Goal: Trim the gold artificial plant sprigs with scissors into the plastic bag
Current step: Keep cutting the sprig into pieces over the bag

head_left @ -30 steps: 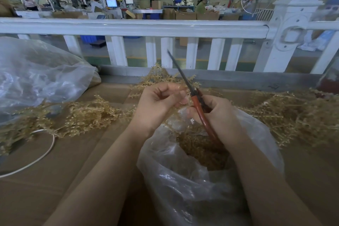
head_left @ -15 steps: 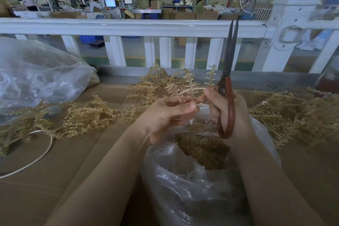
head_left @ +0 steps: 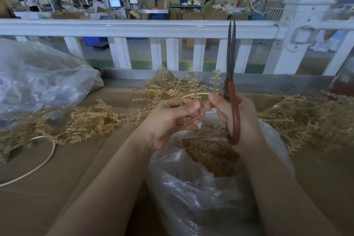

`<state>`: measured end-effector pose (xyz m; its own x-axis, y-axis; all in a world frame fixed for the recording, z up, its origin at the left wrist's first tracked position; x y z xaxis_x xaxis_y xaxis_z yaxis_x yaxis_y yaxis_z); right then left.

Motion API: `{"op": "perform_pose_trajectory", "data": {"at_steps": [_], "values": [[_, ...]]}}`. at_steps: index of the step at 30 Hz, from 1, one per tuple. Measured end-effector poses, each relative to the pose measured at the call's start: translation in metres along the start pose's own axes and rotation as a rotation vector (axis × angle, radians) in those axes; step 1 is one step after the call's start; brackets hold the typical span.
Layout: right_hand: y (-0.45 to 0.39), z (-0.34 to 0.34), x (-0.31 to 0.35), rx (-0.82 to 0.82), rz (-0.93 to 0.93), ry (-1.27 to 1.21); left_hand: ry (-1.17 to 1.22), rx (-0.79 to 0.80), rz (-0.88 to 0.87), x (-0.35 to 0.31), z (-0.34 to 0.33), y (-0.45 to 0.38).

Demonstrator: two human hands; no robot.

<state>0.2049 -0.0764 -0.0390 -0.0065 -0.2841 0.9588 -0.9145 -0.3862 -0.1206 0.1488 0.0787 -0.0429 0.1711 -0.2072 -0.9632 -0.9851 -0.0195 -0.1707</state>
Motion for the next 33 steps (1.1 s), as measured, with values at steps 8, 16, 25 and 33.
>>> {"op": "perform_pose_trajectory", "data": {"at_steps": [8, 16, 25, 33], "values": [[-0.003, 0.003, -0.004, -0.116, 0.104, 0.217, 0.175, -0.237, -0.031, -0.004, 0.011, -0.003], [-0.003, -0.001, -0.008, -0.121, 0.072, 0.422, 0.196, -0.252, -0.025, -0.005, 0.015, -0.002], [-0.002, -0.007, -0.012, -0.048, 0.028, 0.433, 0.258, -0.180, -0.005, 0.000, 0.002, -0.003], [-0.005, -0.002, -0.012, -0.013, 0.035, 0.311, 0.237, -0.161, -0.041, -0.005, 0.003, -0.003]]}}
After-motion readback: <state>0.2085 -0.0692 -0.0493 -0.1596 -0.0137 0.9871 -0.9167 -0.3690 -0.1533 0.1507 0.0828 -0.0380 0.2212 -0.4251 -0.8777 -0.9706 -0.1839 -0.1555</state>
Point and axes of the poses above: each hand's wrist, its own y-axis away from the middle knuckle, its own z-axis out of the back of the hand, x = y × z, the point moved 2 cm from there along -y, towards the middle knuckle, and after that the axes turned 9 degrees about -z, right-handed, at the moved point
